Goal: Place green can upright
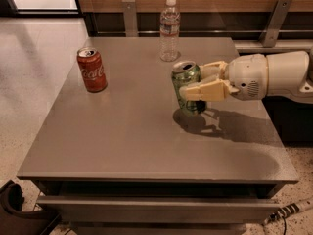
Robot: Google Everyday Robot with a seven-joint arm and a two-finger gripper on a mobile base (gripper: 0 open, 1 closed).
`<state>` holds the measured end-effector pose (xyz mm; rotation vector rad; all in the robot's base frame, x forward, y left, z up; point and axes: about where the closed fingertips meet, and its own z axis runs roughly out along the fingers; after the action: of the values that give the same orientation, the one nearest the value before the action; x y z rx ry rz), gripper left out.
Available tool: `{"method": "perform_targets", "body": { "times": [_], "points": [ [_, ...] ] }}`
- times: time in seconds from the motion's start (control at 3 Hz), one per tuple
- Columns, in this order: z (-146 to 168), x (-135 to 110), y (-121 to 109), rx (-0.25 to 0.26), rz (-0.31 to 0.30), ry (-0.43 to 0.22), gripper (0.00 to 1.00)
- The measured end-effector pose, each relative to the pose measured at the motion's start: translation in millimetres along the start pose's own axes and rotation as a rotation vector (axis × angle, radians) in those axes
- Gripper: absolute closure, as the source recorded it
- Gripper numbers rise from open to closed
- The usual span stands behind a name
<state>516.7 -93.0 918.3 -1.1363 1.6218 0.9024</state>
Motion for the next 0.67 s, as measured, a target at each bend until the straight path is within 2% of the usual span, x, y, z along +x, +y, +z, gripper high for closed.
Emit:
{"method": "perform_targets", "body": {
  "times": [0.67],
  "points": [
    [1, 23, -19, -0.062, 0.075, -0.116, 1.00]
  ]
}}
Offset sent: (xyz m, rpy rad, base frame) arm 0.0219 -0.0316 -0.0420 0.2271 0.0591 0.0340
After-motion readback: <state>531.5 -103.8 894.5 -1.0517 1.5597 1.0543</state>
